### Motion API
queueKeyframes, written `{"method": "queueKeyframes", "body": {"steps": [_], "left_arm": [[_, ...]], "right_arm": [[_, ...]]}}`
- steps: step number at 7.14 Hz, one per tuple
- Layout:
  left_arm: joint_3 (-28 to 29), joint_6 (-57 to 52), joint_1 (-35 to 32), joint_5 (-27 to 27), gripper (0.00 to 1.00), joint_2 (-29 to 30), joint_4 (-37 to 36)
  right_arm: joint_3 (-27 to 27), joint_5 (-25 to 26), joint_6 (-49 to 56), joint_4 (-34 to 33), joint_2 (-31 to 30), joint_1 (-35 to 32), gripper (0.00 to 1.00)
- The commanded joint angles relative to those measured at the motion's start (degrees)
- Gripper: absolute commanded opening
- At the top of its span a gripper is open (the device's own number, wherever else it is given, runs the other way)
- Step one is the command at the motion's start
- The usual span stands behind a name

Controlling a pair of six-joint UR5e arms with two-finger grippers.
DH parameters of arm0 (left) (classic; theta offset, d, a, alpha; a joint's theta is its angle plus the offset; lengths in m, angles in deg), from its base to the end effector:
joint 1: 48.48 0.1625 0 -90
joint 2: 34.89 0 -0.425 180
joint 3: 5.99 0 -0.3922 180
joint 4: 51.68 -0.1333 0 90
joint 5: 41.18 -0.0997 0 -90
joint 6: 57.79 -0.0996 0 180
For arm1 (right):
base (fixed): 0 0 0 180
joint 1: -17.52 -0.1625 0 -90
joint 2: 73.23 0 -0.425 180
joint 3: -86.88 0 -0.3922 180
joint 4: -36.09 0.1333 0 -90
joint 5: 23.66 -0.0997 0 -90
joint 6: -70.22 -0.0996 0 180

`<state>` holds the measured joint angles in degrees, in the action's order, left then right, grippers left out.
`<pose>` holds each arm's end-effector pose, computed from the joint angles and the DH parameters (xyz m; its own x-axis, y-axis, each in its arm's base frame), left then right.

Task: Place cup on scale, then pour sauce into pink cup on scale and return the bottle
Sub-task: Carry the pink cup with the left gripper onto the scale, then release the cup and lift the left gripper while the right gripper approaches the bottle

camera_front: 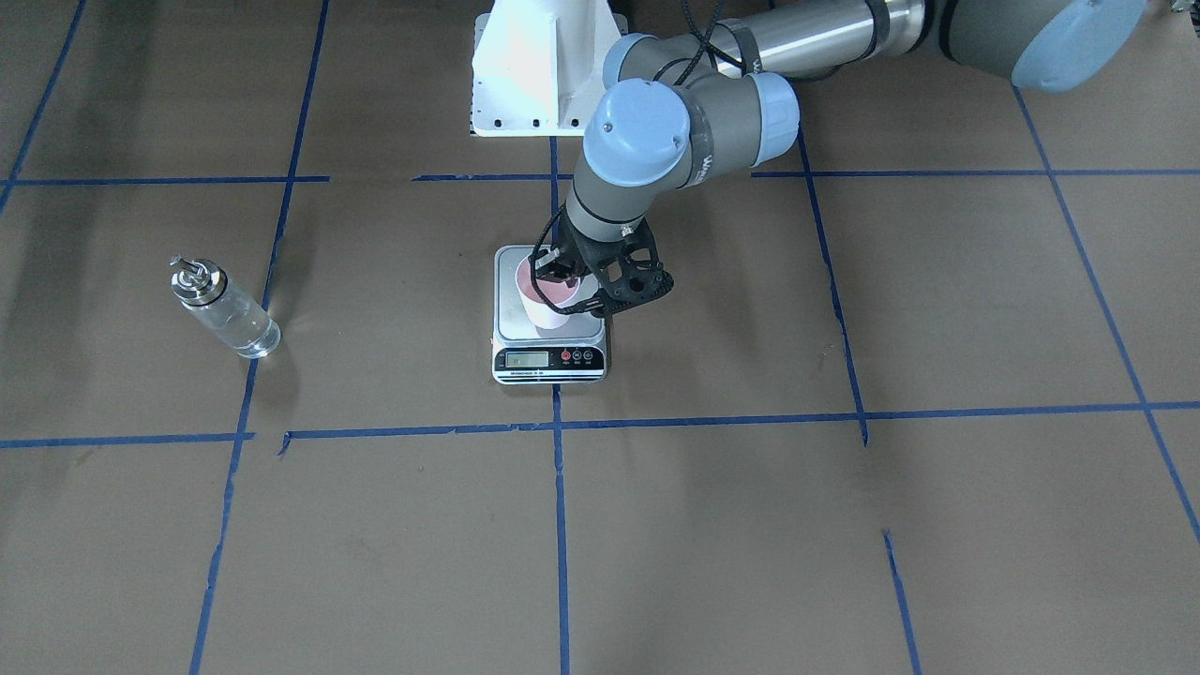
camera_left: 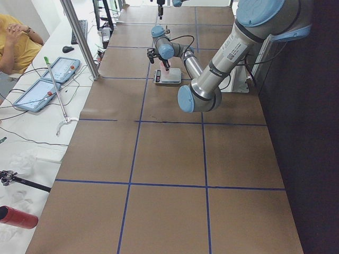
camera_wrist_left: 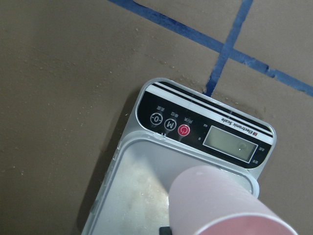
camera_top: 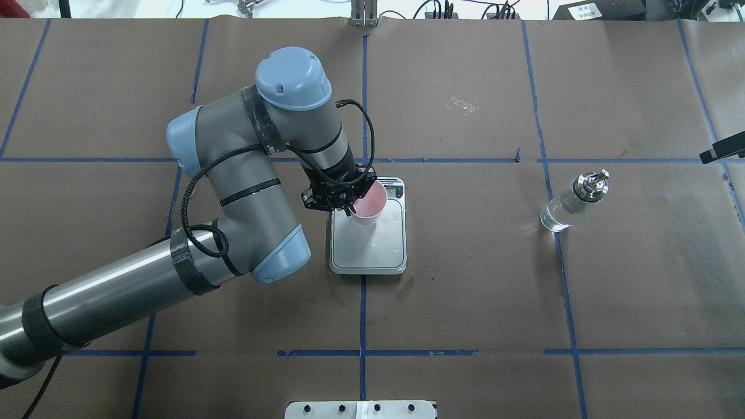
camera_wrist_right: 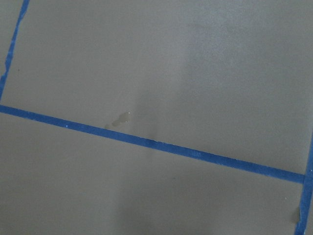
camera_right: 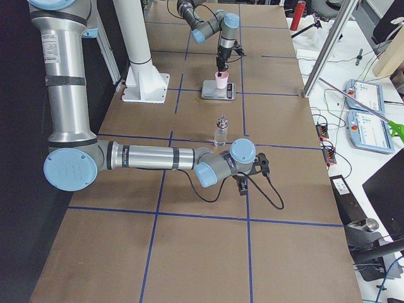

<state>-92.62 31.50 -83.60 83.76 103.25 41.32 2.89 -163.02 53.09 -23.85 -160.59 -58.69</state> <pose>0.5470 -0.4780 0.1509 0.5513 -0.3753 -0.7452 0.1179 0.9192 -0.3757 -0.0701 -0.5278 0.6233 0.5896 -0.2091 0.7802 0.0411 0.9724 0.2295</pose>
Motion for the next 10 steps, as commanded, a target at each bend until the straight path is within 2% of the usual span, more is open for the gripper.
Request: {"method": "queueKeyframes", "body": {"steps": [1,5,6,7,9,10], "left_arm": [[-2.4,0.0,0.7,0.0,0.0,-1.5,0.1],[-2.0,0.0,3.0,-0.2,0.03,-1.4,0.2],[-2.0,-0.1,3.0,-0.2,0.11,-1.3,0.3],[-2.0,-0.3,3.0,-0.2,0.25,-1.3,0.3],[-2.0,-0.4,3.0,-0.3,0.31,-1.3,0.3],[-2.7,-0.5,3.0,-2.1,0.38,-1.3,0.4]], "right_arm": [[0.1,0.0,0.0,0.0,-0.2,0.0,1.0],[0.1,0.0,0.0,0.0,-0.4,0.1,1.0],[0.1,0.0,0.0,0.0,-0.4,0.0,1.0],[0.1,0.0,0.0,-0.1,-0.4,0.0,1.0],[0.2,0.0,-0.1,-0.1,-0.4,0.0,1.0],[0.1,-0.2,-0.2,-0.1,-0.4,0.1,1.0]]}}
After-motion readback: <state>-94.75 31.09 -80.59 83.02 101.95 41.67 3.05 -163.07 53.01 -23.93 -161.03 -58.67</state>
